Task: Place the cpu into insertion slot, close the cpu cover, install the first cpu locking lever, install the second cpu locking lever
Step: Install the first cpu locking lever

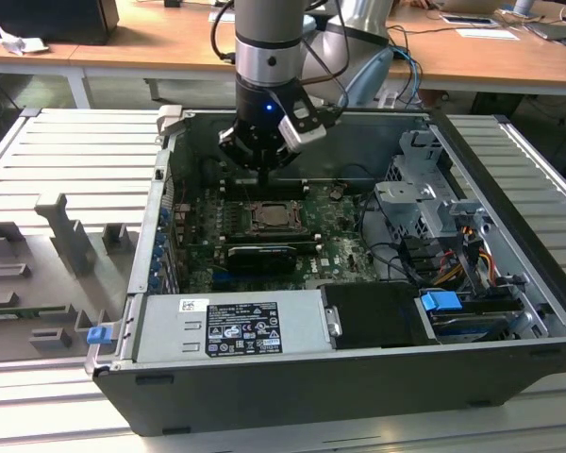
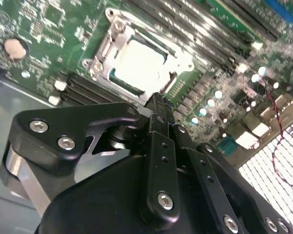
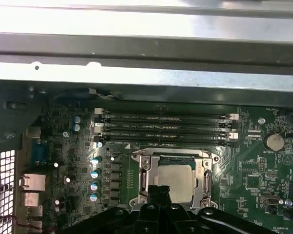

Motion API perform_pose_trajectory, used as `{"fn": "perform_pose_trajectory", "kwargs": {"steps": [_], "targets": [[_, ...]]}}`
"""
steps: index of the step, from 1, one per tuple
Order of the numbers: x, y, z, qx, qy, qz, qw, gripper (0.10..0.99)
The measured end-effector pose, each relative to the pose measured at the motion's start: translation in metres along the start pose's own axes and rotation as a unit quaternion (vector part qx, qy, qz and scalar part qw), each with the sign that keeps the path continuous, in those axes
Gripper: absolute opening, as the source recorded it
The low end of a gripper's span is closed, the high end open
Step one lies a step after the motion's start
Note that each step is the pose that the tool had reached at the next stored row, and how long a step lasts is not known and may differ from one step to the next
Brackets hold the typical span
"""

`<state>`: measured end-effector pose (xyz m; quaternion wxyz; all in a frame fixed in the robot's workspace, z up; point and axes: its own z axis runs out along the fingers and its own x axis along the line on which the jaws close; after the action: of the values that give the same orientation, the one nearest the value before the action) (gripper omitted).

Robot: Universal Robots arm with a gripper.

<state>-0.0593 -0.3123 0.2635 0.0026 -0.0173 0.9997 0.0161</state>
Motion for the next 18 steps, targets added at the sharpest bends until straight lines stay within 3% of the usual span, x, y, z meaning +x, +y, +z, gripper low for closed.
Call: {"fn": "perform_pose_trajectory", "kwargs": {"steps": [2,3,18], "targets": [[0.0039,0.0001,0.0000,-0.0104,-0.0015,0.000,0.9999,0.106],[0.0064,0.0002,0.0000,-0.0129,-0.0022,0.000,0.9999,0.106],[0.0418,0.0017,0.0026,-0.0130,-0.0032,-0.002,0.9999,0.106]]}}
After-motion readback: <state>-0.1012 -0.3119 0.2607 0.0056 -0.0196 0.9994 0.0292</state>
